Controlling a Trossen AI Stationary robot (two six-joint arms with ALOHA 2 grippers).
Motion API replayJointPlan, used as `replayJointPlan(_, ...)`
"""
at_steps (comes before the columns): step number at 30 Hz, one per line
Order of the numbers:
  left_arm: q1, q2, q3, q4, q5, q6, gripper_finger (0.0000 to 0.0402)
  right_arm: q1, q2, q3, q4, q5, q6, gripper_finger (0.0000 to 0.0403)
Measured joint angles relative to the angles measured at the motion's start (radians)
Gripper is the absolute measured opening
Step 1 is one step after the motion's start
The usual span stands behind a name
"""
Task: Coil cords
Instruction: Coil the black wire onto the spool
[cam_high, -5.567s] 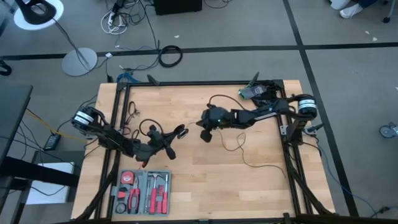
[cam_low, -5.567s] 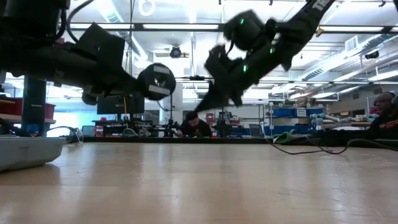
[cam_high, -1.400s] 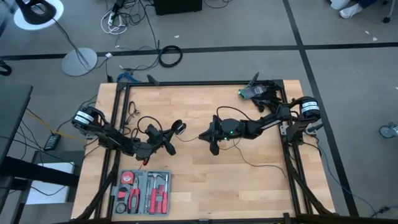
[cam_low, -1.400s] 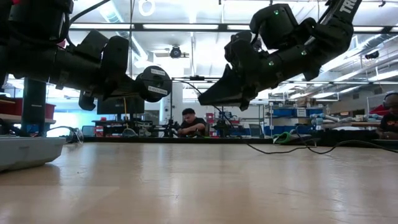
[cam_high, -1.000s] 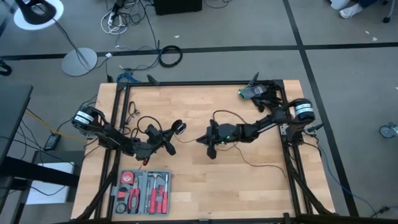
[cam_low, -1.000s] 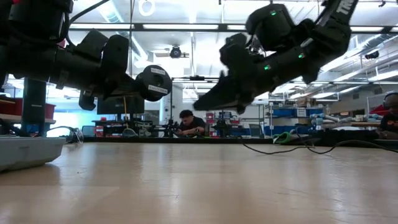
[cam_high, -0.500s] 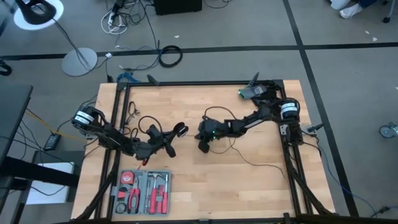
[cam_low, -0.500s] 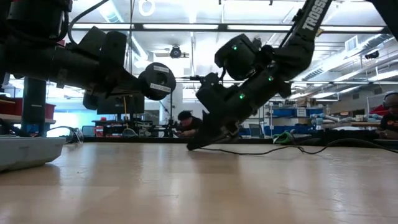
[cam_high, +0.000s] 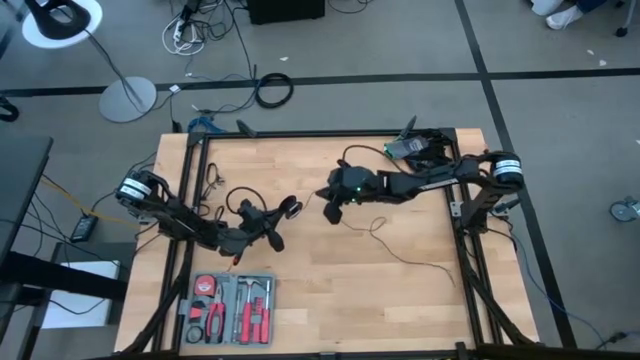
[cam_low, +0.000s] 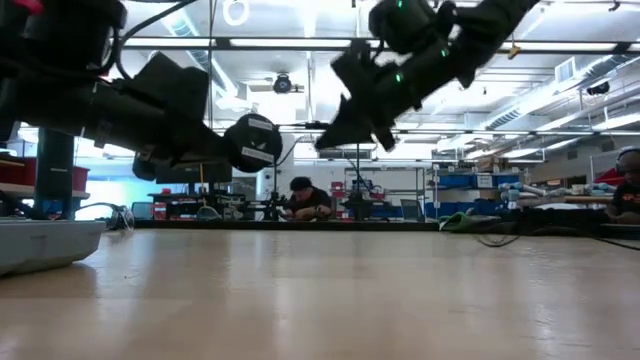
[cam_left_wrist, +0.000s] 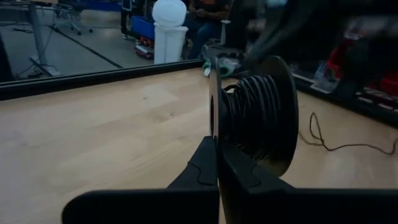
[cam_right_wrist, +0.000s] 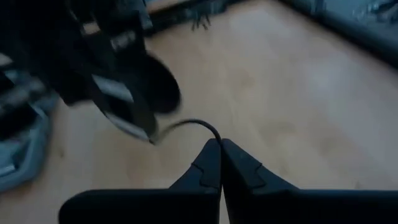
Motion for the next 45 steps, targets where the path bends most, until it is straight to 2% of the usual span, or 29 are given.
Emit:
replayJointPlan(8, 0.025, 0.0, 0.084, -0.172, 0.051, -0.008, 0.0, 0.016, 0.027, 0.178, -0.156, -0.001, -0.081, 0.0)
replayJointPlan(15, 0.028, -0.001, 0.113, -0.217, 0.023, -0.029, 0.0, 0.091, 0.071, 0.252, -0.128, -0.006, -0.107, 0.0)
replayJointPlan(23, 0.036, 0.002, 0.114, -0.217, 0.022, -0.037, 0.0, 0.147, 0.215, 0.276, -0.012, 0.0, -0.132, 0.0005)
replayJointPlan(33, 0.021, -0.001, 0.117, -0.155, -0.058, -0.057, 0.0, 0.16, 0.309, 0.262, 0.006, -0.008, -0.122, 0.0049)
replayJointPlan(36, 0.014, -0.001, 0.113, -0.146, -0.071, -0.058, 0.0, 0.161, 0.322, 0.21, 0.022, -0.007, -0.116, 0.0062)
replayJointPlan(39, 0.0, -0.001, 0.09, -0.112, -0.096, -0.061, 0.0, 0.17, 0.328, 0.111, 0.228, -0.007, -0.114, 0.007)
replayJointPlan(45, -0.017, 0.0, 0.036, -0.017, -0.128, -0.058, 0.0, 0.189, 0.328, -0.199, 0.851, -0.006, -0.058, 0.007)
